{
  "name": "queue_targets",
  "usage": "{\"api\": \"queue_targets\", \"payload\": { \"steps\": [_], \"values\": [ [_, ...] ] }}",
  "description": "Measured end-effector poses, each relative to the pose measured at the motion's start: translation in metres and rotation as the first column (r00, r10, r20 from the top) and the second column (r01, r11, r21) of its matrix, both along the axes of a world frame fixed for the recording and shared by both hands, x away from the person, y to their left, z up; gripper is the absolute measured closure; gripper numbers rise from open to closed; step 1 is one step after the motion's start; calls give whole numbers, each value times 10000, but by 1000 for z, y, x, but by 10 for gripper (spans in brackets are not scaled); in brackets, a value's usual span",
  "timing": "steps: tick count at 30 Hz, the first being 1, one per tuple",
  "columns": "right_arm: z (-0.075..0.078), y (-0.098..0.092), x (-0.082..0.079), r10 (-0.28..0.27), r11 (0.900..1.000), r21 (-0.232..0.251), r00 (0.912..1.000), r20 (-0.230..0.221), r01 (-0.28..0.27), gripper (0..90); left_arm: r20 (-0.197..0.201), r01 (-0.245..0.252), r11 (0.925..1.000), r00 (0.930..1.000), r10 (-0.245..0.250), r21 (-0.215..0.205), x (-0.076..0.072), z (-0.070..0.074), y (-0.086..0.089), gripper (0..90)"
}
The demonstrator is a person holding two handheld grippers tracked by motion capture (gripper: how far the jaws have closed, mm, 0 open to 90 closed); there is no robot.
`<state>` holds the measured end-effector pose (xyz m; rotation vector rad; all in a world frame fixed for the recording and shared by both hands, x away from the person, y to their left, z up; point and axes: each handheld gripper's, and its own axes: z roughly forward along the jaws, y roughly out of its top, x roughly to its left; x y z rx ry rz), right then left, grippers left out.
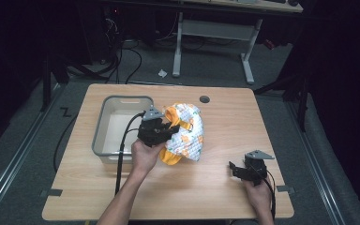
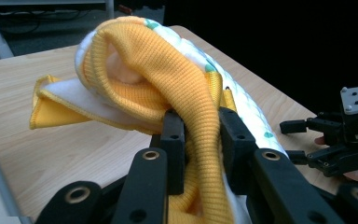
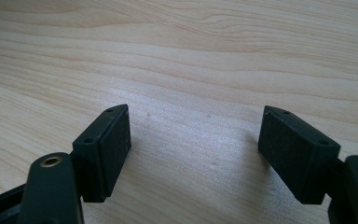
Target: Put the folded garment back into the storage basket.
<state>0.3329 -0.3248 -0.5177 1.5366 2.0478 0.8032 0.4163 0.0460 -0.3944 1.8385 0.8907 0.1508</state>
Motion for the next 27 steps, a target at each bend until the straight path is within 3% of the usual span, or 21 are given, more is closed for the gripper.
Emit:
{"api": "queue_targets", "payload": {
  "steps": [4, 15, 20, 24, 27],
  "values": [
    [0, 0, 0, -1, 10000, -4, 10000, 1, 1, 253, -364, 46, 9973, 9993, -72, -731, 4, 2, 15, 741],
    [0, 0, 0, 0, 10000, 1, 10000, 3, 0, 254, -273, -478, 9962, 9986, 459, -733, 2, 9, 43, 742],
    [0, 0, 0, -2, 10000, 2, 10000, 2, 2, 253, -392, -550, 9917, 9979, 507, -1161, 3, 12, 57, 741],
    [0, 0, 0, -1, 10000, 3, 10000, 0, 1, 253, -181, -743, 9937, 9972, 730, -844, 2, 16, 63, 741],
    [0, 0, 0, -5, 10000, 8, 10000, 0, 5, 253, -205, -831, 9928, 9965, 816, -865, 1, 17, 70, 741]
  ]
}}
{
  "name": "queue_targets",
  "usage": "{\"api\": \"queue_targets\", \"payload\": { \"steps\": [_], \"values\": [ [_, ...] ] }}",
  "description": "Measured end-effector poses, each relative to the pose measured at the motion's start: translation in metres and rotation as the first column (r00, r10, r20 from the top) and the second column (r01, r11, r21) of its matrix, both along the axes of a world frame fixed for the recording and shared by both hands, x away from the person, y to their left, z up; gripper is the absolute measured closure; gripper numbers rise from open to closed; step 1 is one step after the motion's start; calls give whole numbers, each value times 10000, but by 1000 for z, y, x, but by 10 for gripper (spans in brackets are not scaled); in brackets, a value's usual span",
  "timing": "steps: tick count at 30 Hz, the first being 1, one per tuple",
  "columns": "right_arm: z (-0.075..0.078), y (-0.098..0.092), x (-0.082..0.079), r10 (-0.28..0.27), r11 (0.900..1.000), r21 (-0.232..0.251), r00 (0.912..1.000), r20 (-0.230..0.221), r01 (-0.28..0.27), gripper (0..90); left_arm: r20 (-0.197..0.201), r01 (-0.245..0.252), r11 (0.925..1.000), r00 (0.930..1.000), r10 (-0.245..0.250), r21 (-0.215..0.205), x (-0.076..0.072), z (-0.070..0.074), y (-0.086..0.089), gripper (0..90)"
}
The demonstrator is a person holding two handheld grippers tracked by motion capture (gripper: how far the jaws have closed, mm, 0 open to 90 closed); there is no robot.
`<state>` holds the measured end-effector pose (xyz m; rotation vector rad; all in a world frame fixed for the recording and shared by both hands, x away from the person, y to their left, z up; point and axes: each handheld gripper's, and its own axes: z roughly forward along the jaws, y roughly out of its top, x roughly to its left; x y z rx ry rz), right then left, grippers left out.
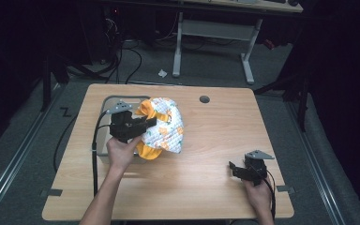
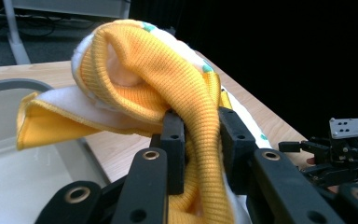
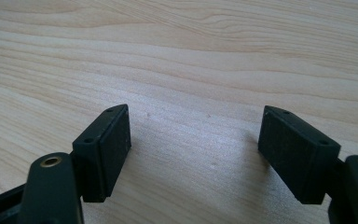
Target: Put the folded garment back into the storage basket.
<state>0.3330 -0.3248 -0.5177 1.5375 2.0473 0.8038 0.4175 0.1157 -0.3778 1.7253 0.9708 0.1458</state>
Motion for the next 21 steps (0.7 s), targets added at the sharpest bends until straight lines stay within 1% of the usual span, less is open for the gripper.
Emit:
{"api": "queue_targets", "payload": {
  "steps": [6, 8, 14, 17, 21],
  "values": [
    [0, 0, 0, -1, 10000, -4, 10000, 1, 1, 253, -26, -342, 9994, 9994, 342, 54, 0, -1, 14, 741],
    [0, 0, 0, 0, 10000, -3, 10000, 1, 0, 253, -11, -458, 9989, 9989, 459, 133, 0, -1, 19, 741],
    [0, 0, 0, -2, 10000, -1, 10000, 0, 2, 253, 162, -772, 9969, 9969, 770, 172, -2, -1, 31, 741],
    [0, 0, 0, -5, 10000, -2, 10000, 0, 5, 253, 207, -976, 9945, 9951, 969, 374, -2, -2, 37, 741],
    [0, 0, 0, -5, 10000, -3, 10000, 1, 5, 253, 213, -1122, 9923, 9936, 1113, 526, 0, -3, 43, 741]
  ]
}}
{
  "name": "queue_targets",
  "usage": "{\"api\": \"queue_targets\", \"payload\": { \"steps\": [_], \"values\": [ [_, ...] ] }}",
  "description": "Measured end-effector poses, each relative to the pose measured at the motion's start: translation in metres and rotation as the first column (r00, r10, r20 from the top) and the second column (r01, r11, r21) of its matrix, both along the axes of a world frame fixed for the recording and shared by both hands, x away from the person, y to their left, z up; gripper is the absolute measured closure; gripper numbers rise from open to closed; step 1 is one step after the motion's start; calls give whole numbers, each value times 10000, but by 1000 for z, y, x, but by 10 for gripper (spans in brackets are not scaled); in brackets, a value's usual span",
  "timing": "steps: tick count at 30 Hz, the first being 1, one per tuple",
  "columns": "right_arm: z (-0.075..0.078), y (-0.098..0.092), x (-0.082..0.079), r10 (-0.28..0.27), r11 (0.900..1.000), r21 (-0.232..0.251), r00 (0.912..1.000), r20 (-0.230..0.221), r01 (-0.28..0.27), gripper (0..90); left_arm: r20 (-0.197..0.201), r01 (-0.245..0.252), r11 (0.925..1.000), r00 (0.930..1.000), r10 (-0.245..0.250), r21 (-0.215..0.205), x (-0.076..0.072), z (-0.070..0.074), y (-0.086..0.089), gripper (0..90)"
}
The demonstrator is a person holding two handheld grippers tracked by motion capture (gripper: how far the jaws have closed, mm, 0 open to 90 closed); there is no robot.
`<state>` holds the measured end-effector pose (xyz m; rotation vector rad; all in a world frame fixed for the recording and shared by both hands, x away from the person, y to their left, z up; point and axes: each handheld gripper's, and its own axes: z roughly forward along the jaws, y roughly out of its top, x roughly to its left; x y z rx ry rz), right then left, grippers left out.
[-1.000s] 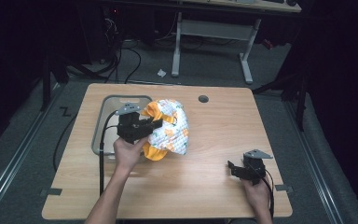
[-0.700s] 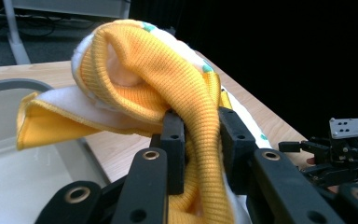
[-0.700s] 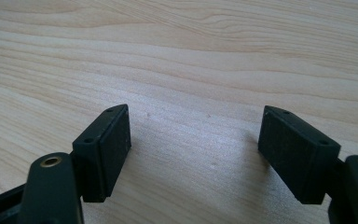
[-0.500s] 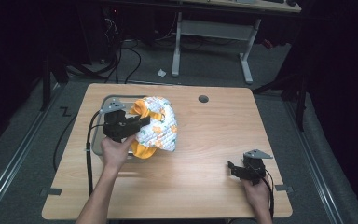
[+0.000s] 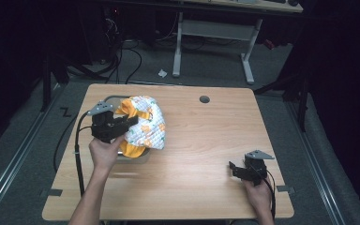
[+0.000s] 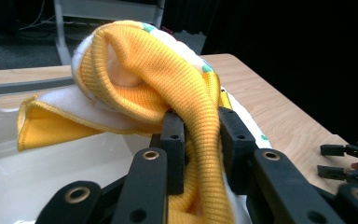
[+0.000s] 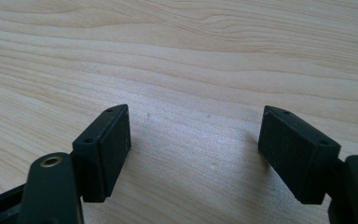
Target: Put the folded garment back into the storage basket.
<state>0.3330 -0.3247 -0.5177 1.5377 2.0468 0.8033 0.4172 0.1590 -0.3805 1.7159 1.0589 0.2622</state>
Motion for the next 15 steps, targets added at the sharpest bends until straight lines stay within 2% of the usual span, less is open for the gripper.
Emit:
{"api": "queue_targets", "payload": {
  "steps": [4, 9, 12, 15],
  "values": [
    [0, 0, 0, 4, 10000, -1, 10000, 1, -4, 253, -88, -107, 9999, 9999, 107, -67, 3, -2, 7, 740],
    [0, 0, 0, 0, 10000, -3, 10000, 0, 0, 253, -183, -50, 9993, 9998, 43, -383, 6, -7, 18, 740],
    [0, 0, 0, -2, 10000, -1, 10000, 1, 2, 253, -74, -228, 9997, 9997, 228, -87, 6, -7, 23, 740],
    [0, 0, 0, -3, 10000, -1, 10000, -1, 3, 253, -78, -323, 9995, 9994, 323, -5, 6, -9, 27, 740]
  ]
}}
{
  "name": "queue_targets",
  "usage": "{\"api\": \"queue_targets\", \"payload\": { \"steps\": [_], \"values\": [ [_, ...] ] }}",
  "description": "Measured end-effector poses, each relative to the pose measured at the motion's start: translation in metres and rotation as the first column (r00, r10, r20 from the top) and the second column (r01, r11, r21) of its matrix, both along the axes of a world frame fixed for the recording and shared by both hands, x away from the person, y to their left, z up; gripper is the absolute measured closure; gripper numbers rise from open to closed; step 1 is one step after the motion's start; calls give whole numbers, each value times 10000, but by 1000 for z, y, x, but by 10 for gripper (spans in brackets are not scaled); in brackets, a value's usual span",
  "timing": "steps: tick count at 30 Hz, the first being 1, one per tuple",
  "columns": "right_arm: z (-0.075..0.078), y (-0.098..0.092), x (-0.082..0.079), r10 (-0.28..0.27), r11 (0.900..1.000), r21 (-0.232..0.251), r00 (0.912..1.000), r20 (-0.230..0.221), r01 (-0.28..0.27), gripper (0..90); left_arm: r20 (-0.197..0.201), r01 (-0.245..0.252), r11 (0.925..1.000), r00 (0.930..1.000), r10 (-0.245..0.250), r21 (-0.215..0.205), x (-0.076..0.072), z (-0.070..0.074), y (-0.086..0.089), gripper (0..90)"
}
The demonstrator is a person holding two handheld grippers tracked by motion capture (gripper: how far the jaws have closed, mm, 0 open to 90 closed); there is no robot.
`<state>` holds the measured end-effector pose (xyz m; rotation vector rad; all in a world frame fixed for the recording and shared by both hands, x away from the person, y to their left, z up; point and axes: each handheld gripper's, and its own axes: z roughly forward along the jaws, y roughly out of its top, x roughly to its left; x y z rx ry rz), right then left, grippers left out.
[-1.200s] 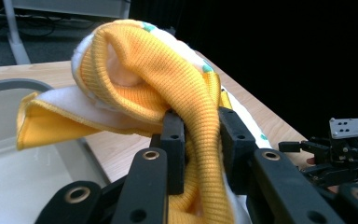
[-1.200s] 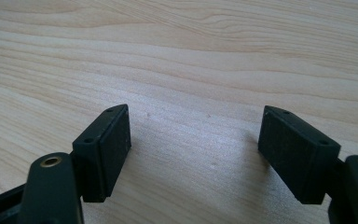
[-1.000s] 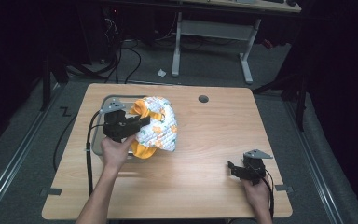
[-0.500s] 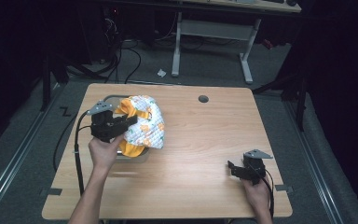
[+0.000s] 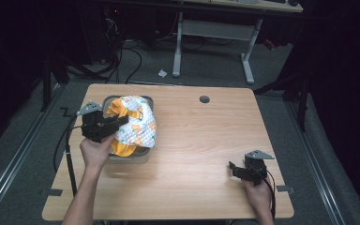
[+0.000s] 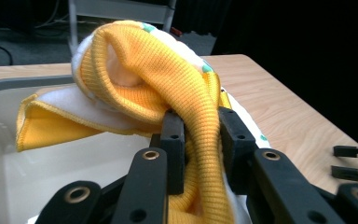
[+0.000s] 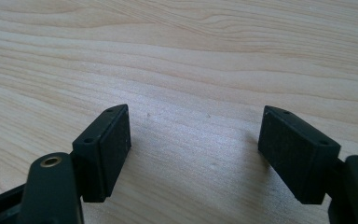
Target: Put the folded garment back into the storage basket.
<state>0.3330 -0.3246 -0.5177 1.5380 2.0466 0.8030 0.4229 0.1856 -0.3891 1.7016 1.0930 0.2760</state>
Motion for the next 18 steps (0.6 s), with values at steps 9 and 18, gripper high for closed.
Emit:
{"api": "queue_targets", "payload": {
  "steps": [9, 18],
  "values": [
    [0, 0, 0, 2, 10000, 1, 10000, 0, -2, 253, -462, -87, 9975, 9989, 119, 705, 12, -12, 4, 740],
    [0, 0, 0, 4, 10000, -2, 10000, 1, -4, 253, -1061, -204, 9814, 9935, 413, 1909, 28, -29, 0, 738]
  ]
}}
